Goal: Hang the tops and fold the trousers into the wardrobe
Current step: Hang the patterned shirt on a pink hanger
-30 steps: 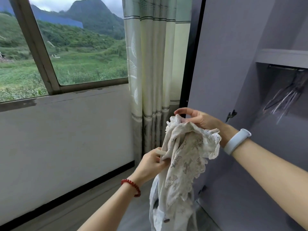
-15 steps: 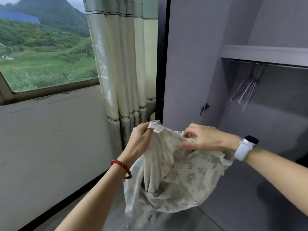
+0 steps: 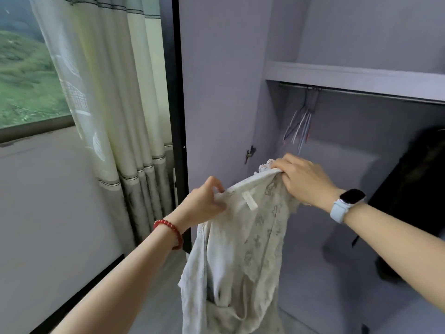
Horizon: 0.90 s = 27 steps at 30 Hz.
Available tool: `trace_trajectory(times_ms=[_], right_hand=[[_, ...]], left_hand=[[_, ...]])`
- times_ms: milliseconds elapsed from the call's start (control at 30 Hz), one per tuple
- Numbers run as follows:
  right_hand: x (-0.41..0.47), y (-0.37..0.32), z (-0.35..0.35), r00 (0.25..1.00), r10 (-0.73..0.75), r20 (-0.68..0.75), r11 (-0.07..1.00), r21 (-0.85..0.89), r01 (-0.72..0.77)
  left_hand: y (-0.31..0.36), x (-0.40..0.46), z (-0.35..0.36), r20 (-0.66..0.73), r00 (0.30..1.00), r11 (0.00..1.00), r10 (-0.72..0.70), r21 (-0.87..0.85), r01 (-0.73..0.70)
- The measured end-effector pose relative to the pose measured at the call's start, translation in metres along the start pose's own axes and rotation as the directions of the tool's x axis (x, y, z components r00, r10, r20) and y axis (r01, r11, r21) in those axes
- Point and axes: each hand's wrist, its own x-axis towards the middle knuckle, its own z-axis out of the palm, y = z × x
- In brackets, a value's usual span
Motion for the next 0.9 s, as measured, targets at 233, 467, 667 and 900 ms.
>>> trace_trajectory(times_ms=[233,467,667,900], right_hand=[[0.001,0.081,0.011,0.865,0.199,-0.461,0.949,0.309,-0.054],[0.028,0.206,0.093,0.967,0.25,0.054,0.892,0.377,-0.251],[0.086,0.268,0.106,0.975,0.218,0.031,0.767,0.612,-0.191],[0.187,0.314,0.141,0.802,0.558,0.213,0.261,0.873,-0.413]], left_hand=[[0.039,0.064,0.034,-0.553,0.801,0.939,0.229,0.343,-0.031],[0.054,0.183,0.07,-0.008,1.0,0.998,-0.016,0.062,0.017],[0.116,0.27,0.078,-0.481,0.876,0.969,0.031,-0.2,-0.145],[0.118,0.325,0.103,-0.463,0.883,0.989,0.078,-0.075,-0.126]])
